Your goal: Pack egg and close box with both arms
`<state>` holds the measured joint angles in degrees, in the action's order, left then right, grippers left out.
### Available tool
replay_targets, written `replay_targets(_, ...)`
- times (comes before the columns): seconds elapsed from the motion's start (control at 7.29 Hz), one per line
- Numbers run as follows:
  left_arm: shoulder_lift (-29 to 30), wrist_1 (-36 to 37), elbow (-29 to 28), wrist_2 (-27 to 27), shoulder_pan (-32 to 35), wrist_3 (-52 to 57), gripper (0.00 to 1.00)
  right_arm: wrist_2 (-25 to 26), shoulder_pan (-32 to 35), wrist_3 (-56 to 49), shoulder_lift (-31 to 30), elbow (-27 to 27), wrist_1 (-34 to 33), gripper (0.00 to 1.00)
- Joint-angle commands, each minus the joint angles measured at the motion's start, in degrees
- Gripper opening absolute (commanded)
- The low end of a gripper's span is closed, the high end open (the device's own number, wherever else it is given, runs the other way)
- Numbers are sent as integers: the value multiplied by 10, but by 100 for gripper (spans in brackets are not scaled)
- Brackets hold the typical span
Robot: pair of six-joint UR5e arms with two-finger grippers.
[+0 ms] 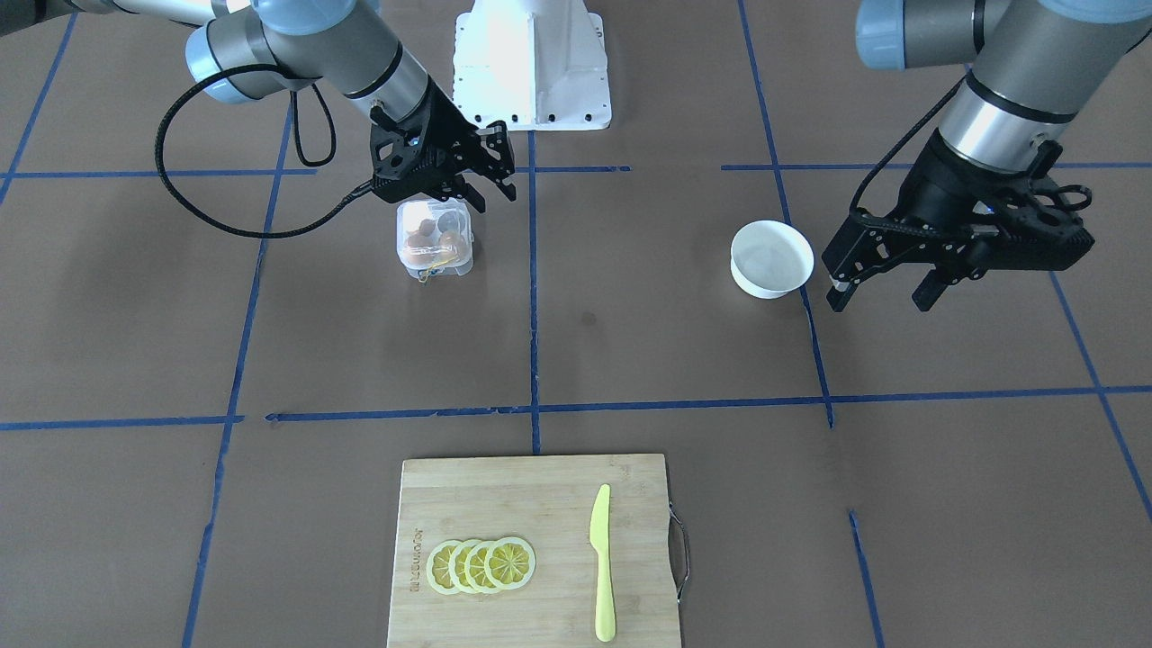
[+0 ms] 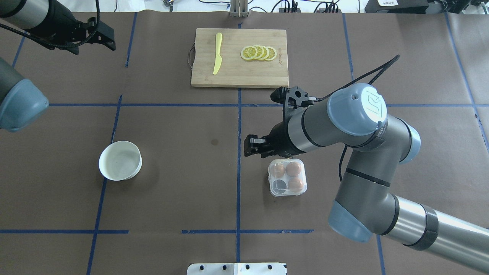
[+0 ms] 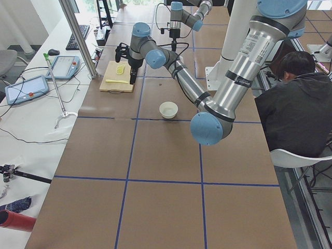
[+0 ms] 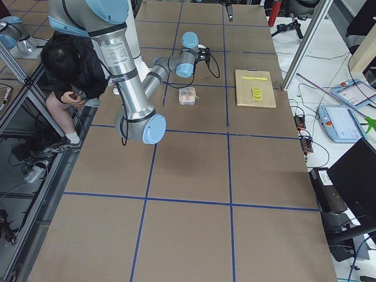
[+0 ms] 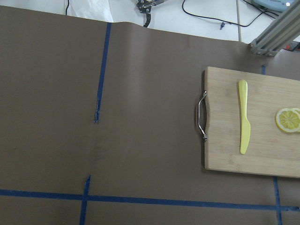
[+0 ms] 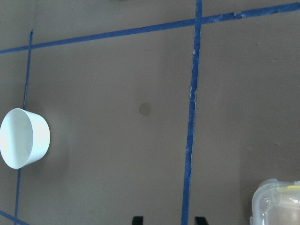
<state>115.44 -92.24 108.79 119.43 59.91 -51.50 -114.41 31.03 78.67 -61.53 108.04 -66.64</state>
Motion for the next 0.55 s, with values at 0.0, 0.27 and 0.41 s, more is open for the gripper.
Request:
replay_targets(0.0,-47,0,-1,2,26,102,100,3,61,8,-3,43,-115,100)
replay_targets(0.27,-102,-3,-2,11,77,216,100,3,119,-116,-11,59,-230,100)
replay_targets(0.41,-122,-3,-10,28,113,295,100,2,147,-223,-46,62,-256,100)
